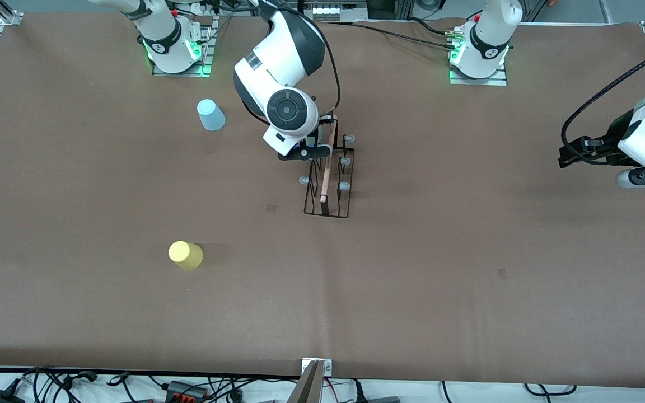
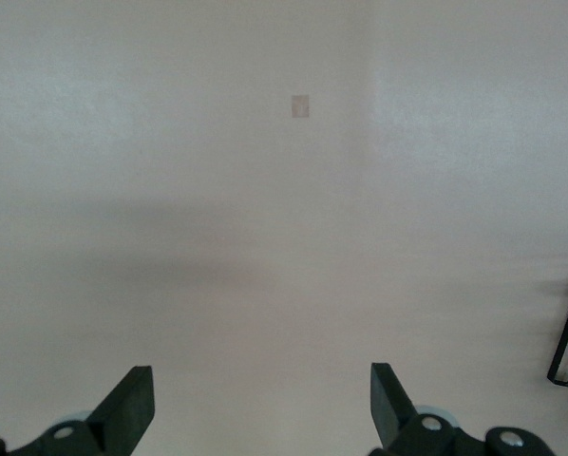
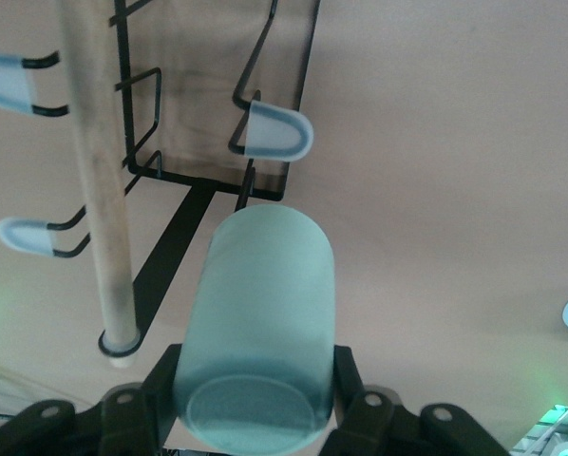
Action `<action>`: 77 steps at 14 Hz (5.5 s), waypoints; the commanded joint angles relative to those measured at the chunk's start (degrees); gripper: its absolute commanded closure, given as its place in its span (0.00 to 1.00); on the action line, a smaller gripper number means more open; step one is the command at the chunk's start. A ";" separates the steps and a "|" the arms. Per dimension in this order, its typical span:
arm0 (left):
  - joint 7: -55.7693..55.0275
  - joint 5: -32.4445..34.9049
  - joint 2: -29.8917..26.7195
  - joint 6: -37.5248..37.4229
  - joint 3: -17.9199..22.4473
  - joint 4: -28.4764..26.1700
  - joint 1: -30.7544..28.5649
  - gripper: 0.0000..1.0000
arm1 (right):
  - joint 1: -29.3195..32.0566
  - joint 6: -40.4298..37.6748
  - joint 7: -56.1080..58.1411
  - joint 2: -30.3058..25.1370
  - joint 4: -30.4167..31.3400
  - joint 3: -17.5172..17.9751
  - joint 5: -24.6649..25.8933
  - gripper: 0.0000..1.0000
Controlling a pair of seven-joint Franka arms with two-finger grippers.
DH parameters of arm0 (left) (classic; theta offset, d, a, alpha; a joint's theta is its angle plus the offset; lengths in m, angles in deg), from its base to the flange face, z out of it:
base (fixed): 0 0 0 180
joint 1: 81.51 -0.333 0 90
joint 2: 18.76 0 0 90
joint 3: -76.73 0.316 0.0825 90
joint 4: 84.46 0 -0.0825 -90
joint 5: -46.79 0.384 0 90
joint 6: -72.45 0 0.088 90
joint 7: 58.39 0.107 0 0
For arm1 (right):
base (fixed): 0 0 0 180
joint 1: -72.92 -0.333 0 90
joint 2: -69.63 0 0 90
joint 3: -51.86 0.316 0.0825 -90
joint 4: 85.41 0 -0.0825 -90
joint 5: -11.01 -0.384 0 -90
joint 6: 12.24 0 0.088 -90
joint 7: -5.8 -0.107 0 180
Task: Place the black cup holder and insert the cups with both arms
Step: 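Lower the light blue cup onto the holder with the right gripper, then open the right gripper and lift it away from the blue cup, then move the right gripper to the yellow cup and grasp it, then carry the yellow cup over the holder with the right gripper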
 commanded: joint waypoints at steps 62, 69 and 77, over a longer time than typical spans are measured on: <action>-0.45 -1.25 -1.60 -0.70 -0.43 -0.64 -0.44 0.00 | 1.49 -2.71 2.23 12.75 -26.89 -7.96 5.23 0.71; -0.45 -1.25 -1.68 -0.79 -0.52 -0.64 -0.44 0.00 | 1.40 -0.52 2.32 13.28 -25.22 -7.96 5.14 0.71; -0.45 -1.25 -1.68 -0.79 -0.52 -0.55 -0.44 0.00 | 0.26 1.16 2.23 14.86 -24.16 -7.87 5.14 0.71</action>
